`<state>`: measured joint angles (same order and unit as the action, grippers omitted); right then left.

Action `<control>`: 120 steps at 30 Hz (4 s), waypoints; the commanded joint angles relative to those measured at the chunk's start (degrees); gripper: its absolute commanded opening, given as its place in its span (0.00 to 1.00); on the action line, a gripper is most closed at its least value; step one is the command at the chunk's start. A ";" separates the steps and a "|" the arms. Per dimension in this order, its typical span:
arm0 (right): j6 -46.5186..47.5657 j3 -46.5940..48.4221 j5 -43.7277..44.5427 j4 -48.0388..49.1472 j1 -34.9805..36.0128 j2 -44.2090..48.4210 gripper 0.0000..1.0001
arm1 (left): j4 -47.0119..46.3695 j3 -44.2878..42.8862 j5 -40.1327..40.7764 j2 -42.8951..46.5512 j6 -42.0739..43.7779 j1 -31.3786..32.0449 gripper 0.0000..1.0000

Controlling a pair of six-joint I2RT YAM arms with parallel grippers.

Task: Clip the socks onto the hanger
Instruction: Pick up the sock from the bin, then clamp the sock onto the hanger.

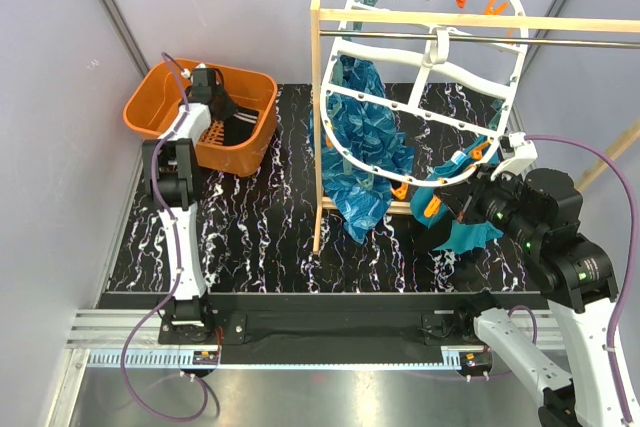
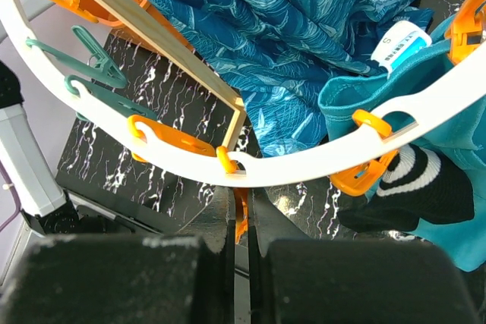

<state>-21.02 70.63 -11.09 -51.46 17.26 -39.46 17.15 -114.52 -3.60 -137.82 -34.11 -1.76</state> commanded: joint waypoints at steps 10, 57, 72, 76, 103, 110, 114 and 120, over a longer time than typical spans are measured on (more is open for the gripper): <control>-1.31 -0.58 3.18 -3.91 0.32 -1.32 0.00 | -4.58 1.67 -3.69 19.15 -4.56 -0.52 0.00; -1.57 14.45 -6.74 -13.58 1.03 -10.90 0.00 | -48.34 82.79 -24.01 105.22 -15.82 32.50 0.00; -3.15 16.38 -12.54 -9.10 1.29 -12.39 0.00 | -55.79 72.60 -14.25 83.97 -8.78 55.98 0.00; -3.15 16.21 -14.74 -7.34 1.29 -11.25 0.00 | -61.96 70.85 -14.33 77.73 -11.15 57.92 0.00; -2.98 15.94 -15.63 -6.20 1.20 -9.67 0.00 | -61.62 62.49 -16.35 65.49 -14.40 58.54 0.00; -2.89 16.82 -15.54 -6.19 1.20 -9.67 0.00 | -60.48 62.49 -16.71 64.34 -14.85 58.62 0.00; -2.54 16.91 -14.92 -6.55 1.29 -9.67 0.00 | -58.11 63.19 -16.80 66.27 -13.80 58.63 0.00; -2.98 16.29 -15.71 -5.93 1.29 -9.67 0.00 | -55.38 63.90 -15.74 68.21 -12.30 58.62 0.00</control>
<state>-23.83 86.56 -22.09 -60.25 17.74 -48.73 -36.51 -49.80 -19.62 -72.03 -47.88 56.60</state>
